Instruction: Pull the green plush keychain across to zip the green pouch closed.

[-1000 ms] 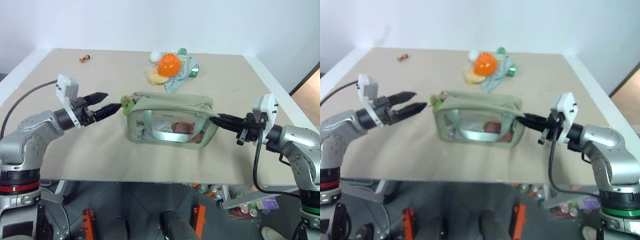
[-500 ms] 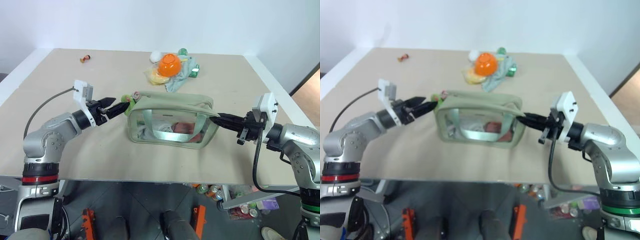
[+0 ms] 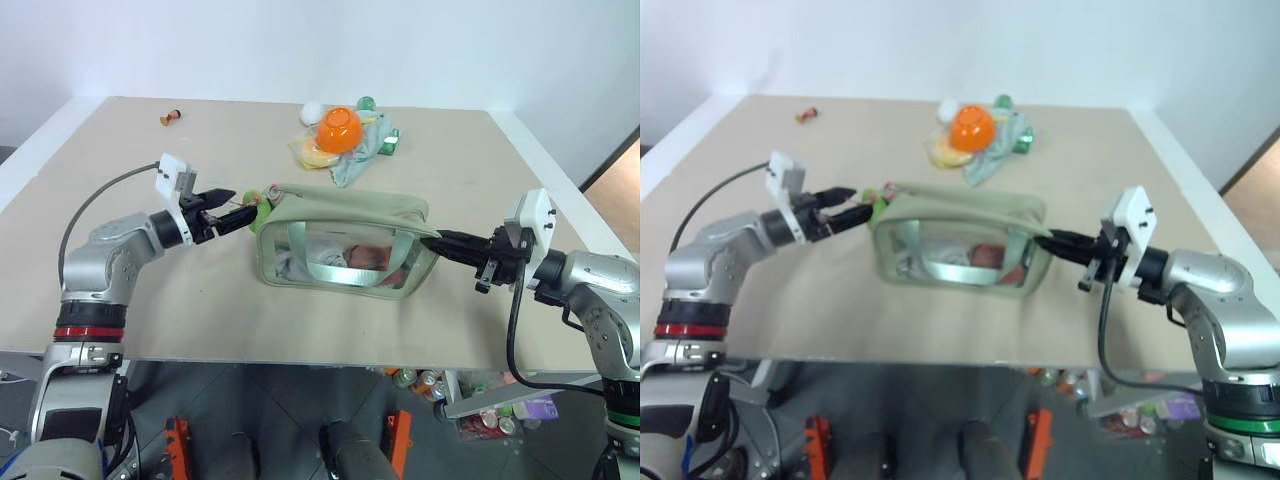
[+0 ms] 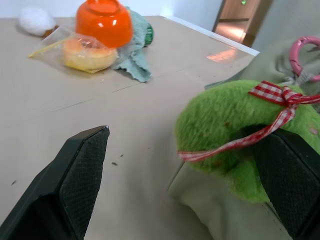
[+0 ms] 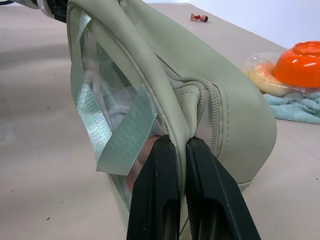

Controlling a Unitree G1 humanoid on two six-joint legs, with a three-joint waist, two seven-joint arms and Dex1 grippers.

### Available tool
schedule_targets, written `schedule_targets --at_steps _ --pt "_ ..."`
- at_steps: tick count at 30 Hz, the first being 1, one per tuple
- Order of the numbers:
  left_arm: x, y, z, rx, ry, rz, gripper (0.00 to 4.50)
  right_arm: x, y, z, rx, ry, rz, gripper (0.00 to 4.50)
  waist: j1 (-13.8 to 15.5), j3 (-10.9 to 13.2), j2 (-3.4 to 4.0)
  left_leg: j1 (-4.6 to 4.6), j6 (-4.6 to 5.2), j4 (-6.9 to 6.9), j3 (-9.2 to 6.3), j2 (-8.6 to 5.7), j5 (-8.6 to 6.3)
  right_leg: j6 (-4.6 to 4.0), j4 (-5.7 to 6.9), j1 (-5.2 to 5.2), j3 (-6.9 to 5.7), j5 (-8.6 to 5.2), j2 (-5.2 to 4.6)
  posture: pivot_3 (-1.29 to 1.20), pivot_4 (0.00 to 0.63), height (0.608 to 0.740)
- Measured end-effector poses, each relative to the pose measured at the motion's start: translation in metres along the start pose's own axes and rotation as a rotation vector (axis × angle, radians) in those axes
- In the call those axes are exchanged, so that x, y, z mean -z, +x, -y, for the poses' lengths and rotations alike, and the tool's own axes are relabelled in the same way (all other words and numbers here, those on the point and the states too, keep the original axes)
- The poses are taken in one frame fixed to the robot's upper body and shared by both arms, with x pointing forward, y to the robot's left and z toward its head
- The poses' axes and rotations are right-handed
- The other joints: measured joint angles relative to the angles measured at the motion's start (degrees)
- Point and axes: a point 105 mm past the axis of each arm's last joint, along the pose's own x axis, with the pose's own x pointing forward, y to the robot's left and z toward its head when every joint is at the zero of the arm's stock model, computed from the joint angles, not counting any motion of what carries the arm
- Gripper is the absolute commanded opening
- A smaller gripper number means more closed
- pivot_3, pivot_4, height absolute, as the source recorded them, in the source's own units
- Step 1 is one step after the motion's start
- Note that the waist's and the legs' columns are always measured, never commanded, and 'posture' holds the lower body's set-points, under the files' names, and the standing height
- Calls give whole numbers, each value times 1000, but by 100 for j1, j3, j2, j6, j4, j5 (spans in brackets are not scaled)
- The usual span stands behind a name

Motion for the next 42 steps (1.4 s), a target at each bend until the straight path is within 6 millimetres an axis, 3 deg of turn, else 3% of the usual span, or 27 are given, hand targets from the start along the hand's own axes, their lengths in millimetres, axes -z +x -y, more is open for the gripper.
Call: schedule_targets --at_steps 3,6,14,17,25,31,36,42 --pt "2 4 0 7 -6 0 4500 0 0 0 1 -4 0 30 0 0 0 -1 0 1 0 -1 0 0 0 0 0 0 0 0 150 740" --pt "-2 6 -1 9 11 11 3735 -1 0 0 3 -11 1 0 0 0 0 -1 0 0 -1 -1 0 1 0 0 0 0 0 0 150 740" --pt "-2 11 -3 7 39 37 913 -1 0 1 6 -16 -1 0 4 0 0 -1 0 1 -3 -2 0 2 0 1 0 0 -2 0 150 740" --pt "-4 11 -2 11 48 45 47 -1 0 1 6 -16 -1 0 4 0 0 -1 0 1 -5 -2 0 2 0 2 -1 0 -2 0 150 740" --pt "-10 7 -3 18 60 66 47 -1 0 1 5 -16 -2 0 3 0 0 -1 0 1 -5 -3 0 2 0 2 -1 0 -2 0 150 740" --pt "-34 6 4 50 119 120 47 -1 -1 1 7 -20 -7 0 4 0 0 -4 0 1 -7 -3 0 2 0 1 -2 0 -3 0 150 740" --pt "-75 18 24 134 254 185 47 -1 -1 2 9 -21 -8 0 6 0 0 -2 0 2 -7 -6 0 4 -1 3 -2 -1 -3 0 150 740" --pt "-80 46 52 250 342 164 47 -1 -1 2 12 -20 -8 0 7 0 0 -2 0 2 -8 -6 0 4 -1 4 -2 -1 -3 0 150 740"
